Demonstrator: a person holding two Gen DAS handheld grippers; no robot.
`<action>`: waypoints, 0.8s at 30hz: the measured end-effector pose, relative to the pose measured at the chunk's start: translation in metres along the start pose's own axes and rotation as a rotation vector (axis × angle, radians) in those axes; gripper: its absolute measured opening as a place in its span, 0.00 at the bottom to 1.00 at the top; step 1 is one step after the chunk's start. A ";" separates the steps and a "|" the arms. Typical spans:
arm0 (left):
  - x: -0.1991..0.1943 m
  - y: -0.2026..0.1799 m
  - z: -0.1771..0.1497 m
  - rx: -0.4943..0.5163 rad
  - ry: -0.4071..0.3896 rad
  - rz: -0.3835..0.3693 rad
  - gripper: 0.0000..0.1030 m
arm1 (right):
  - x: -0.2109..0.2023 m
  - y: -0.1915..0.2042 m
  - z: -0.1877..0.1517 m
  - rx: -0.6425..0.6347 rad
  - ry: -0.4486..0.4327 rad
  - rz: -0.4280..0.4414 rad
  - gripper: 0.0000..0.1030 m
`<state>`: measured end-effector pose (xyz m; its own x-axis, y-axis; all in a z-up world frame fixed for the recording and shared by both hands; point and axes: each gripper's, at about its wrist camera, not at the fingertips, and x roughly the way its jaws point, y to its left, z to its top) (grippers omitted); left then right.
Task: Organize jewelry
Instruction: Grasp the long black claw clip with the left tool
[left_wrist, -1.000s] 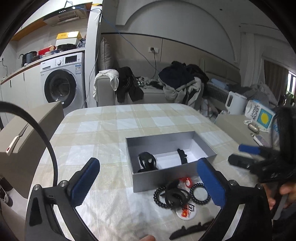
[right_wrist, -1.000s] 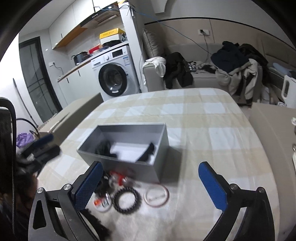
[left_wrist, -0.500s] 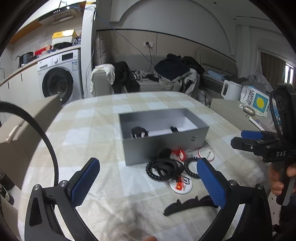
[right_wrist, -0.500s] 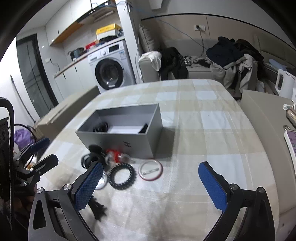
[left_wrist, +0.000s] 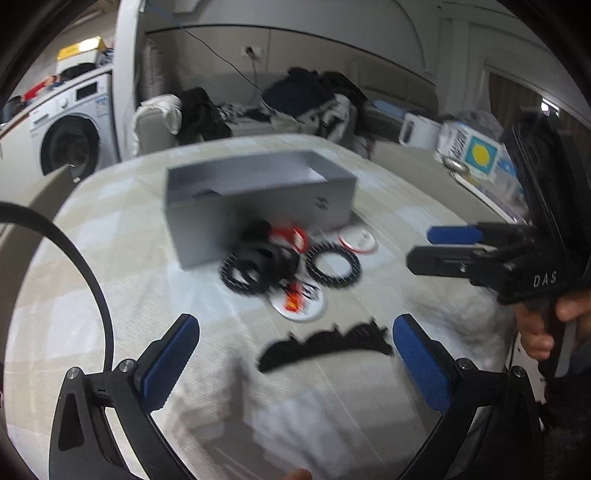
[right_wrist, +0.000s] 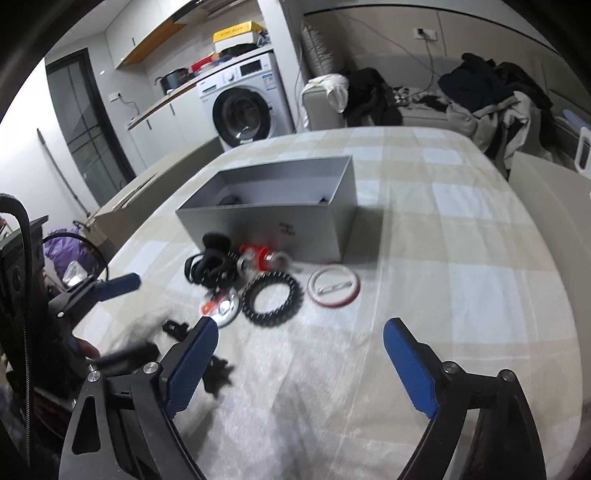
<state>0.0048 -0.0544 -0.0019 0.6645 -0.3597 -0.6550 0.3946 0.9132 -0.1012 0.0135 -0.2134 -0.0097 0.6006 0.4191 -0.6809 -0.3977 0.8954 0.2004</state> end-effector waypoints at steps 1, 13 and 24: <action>0.001 0.000 0.000 -0.002 0.007 -0.004 0.99 | 0.000 0.000 -0.002 -0.001 0.004 0.008 0.87; 0.023 -0.013 -0.005 -0.016 0.105 0.027 0.99 | -0.012 -0.015 -0.015 0.033 -0.040 -0.026 0.92; 0.029 -0.019 -0.004 0.012 0.145 0.112 0.99 | -0.015 -0.018 -0.016 0.051 -0.051 -0.032 0.93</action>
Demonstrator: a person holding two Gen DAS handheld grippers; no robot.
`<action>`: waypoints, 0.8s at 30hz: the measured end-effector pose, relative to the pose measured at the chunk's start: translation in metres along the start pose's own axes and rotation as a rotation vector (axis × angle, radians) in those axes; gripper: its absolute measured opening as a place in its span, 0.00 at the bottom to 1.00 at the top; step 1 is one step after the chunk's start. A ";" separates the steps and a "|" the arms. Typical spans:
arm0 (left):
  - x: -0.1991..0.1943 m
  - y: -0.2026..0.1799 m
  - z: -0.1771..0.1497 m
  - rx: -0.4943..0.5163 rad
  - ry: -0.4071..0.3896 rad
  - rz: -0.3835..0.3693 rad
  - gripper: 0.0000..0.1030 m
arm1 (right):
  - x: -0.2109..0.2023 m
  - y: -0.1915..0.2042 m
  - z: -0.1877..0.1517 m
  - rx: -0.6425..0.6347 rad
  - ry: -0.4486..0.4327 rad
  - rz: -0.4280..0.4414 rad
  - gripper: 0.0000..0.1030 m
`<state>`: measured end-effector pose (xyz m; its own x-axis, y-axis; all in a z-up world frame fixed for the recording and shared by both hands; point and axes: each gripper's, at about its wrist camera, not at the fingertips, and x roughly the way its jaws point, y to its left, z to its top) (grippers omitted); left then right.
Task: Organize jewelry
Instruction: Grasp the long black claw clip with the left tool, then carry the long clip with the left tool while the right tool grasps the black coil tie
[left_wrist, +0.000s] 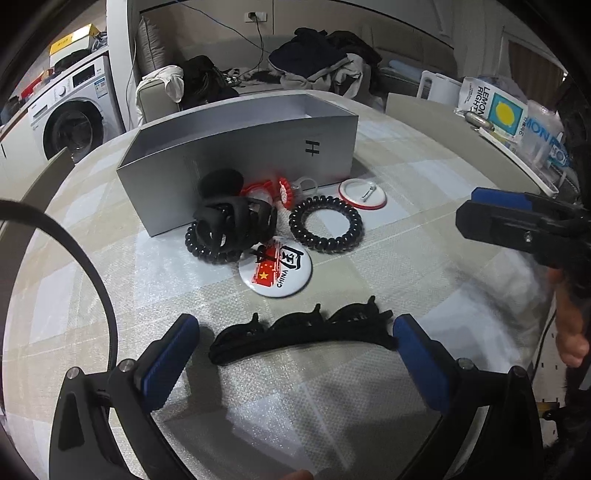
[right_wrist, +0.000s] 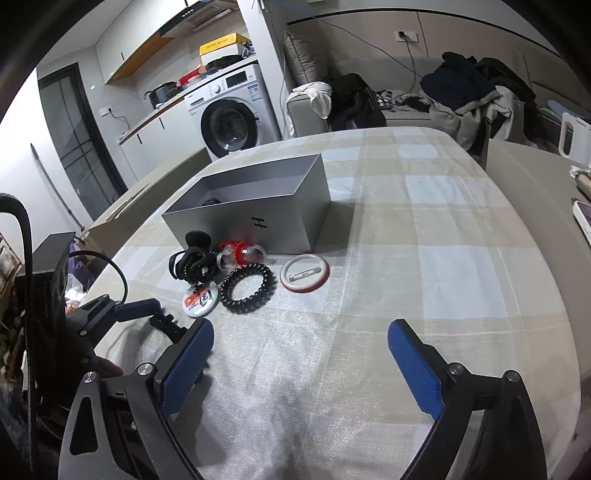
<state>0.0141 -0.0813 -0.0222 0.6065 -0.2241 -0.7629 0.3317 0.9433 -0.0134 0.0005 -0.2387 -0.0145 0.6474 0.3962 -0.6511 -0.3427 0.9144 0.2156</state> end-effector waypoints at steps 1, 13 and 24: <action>0.000 0.001 0.000 -0.004 0.000 0.002 0.99 | 0.000 0.000 0.000 0.002 0.000 0.001 0.93; -0.026 0.008 -0.002 0.020 -0.122 -0.013 0.88 | 0.004 0.000 0.003 -0.006 0.014 -0.012 0.93; -0.046 0.040 0.009 -0.066 -0.253 0.029 0.88 | 0.038 0.025 0.016 -0.027 0.124 0.073 0.53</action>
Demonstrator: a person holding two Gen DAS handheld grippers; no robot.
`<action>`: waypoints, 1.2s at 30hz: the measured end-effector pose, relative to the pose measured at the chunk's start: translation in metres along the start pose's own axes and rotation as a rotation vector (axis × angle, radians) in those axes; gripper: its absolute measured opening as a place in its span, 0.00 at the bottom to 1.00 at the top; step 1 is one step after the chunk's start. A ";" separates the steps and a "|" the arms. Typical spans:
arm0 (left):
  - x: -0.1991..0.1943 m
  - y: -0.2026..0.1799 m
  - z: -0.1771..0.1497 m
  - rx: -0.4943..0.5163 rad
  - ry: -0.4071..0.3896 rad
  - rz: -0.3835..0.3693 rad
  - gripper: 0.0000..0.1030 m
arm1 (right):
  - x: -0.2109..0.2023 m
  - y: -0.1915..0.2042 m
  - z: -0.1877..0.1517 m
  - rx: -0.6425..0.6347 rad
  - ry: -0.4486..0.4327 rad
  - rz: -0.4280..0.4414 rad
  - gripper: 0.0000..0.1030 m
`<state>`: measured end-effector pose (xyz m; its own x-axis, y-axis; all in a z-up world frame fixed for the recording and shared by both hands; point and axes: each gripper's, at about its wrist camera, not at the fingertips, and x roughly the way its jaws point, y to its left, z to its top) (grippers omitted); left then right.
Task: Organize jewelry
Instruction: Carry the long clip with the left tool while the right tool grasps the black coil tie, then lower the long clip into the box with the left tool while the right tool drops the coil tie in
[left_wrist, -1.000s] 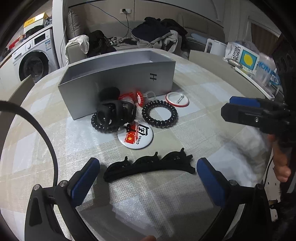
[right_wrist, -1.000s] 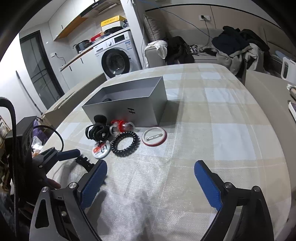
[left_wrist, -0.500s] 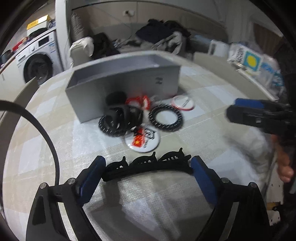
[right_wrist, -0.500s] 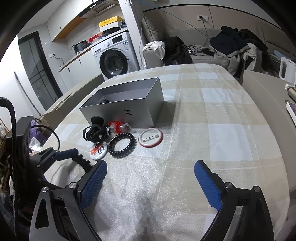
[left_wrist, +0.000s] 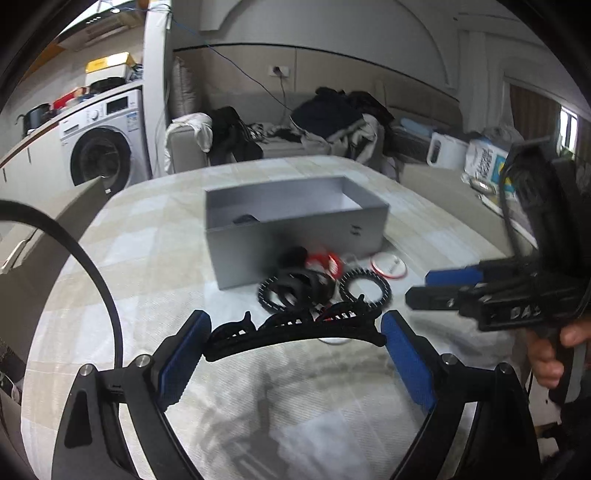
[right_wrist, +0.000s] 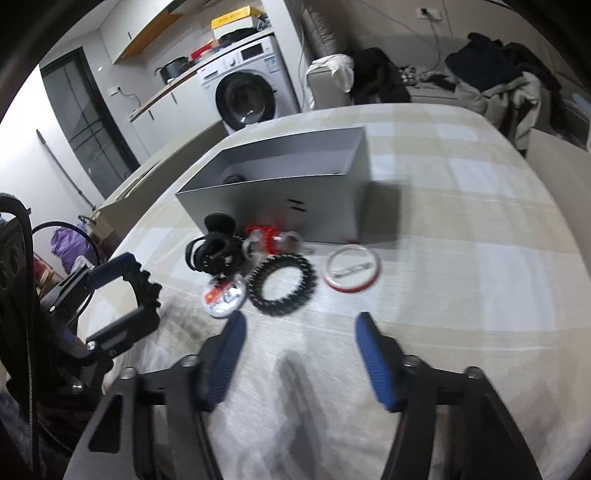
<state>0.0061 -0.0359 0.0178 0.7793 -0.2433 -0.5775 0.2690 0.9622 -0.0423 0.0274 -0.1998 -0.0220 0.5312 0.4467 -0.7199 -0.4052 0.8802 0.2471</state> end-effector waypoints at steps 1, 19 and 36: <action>0.000 0.001 0.000 -0.003 -0.006 0.005 0.88 | 0.003 0.002 0.002 0.000 0.006 0.000 0.51; 0.008 0.031 -0.002 -0.084 -0.021 0.029 0.88 | 0.040 0.024 0.028 -0.053 0.082 -0.185 0.15; 0.008 0.031 0.012 -0.081 -0.039 0.026 0.88 | -0.006 0.010 0.008 0.004 -0.052 -0.050 0.08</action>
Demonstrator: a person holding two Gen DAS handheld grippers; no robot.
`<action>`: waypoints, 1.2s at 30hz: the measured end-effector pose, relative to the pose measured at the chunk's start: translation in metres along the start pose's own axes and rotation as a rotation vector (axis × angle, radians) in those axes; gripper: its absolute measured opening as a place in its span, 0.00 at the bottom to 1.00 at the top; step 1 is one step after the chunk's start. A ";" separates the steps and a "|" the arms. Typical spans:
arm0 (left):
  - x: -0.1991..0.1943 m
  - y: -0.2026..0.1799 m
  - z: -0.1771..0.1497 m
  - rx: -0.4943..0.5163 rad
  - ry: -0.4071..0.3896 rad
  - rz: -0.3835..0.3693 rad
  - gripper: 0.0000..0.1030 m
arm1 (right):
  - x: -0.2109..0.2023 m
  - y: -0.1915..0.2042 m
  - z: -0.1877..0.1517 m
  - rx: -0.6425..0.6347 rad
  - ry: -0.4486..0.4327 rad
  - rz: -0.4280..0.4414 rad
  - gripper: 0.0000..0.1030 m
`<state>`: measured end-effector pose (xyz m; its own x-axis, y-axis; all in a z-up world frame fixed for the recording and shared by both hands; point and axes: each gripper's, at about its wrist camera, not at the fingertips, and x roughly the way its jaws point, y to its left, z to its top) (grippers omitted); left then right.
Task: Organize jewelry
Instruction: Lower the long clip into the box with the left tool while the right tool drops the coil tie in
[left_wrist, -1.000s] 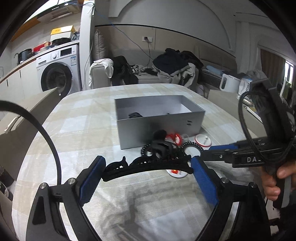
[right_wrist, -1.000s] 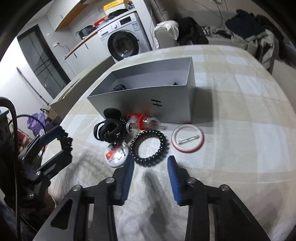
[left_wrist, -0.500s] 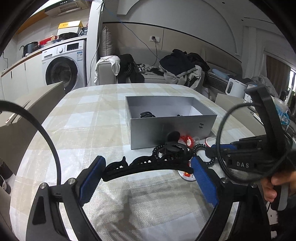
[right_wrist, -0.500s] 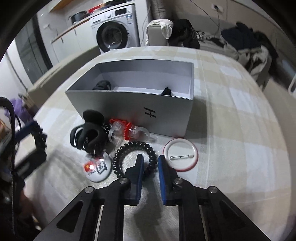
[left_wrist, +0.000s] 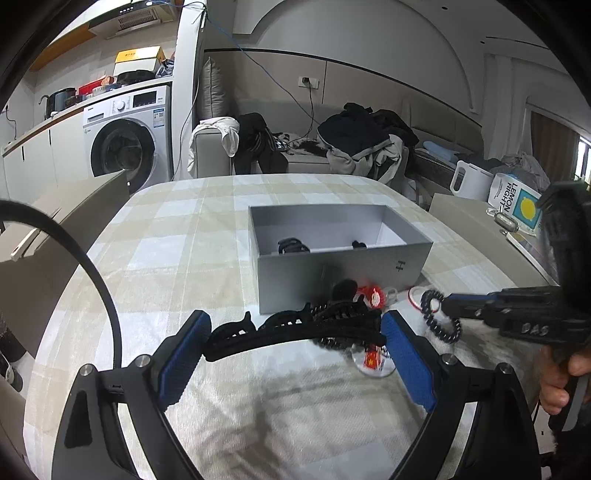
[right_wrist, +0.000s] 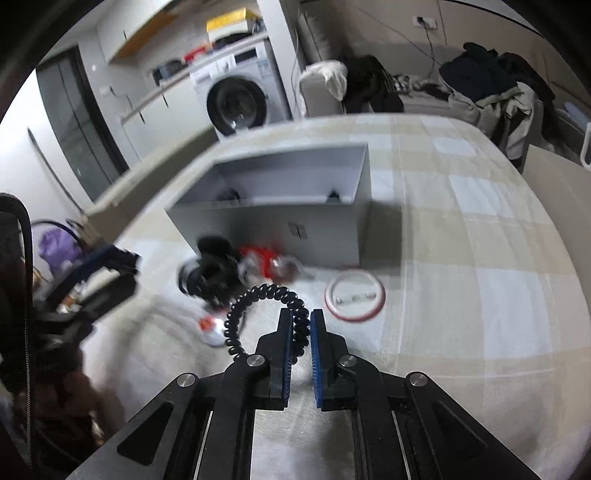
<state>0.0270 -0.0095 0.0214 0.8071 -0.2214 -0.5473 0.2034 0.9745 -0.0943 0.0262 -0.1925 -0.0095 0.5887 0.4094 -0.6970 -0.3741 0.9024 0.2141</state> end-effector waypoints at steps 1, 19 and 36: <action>0.001 0.000 0.003 -0.001 0.000 -0.004 0.88 | -0.005 0.000 0.002 0.004 -0.019 0.010 0.08; 0.036 -0.003 0.053 0.041 -0.079 0.012 0.88 | -0.005 -0.011 0.073 0.075 -0.186 0.064 0.08; 0.065 -0.004 0.049 0.078 0.015 0.057 0.88 | 0.030 -0.008 0.088 -0.013 -0.154 -0.058 0.08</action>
<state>0.1057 -0.0294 0.0268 0.8101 -0.1649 -0.5627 0.2006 0.9797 0.0017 0.1104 -0.1750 0.0281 0.7121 0.3735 -0.5945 -0.3448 0.9236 0.1673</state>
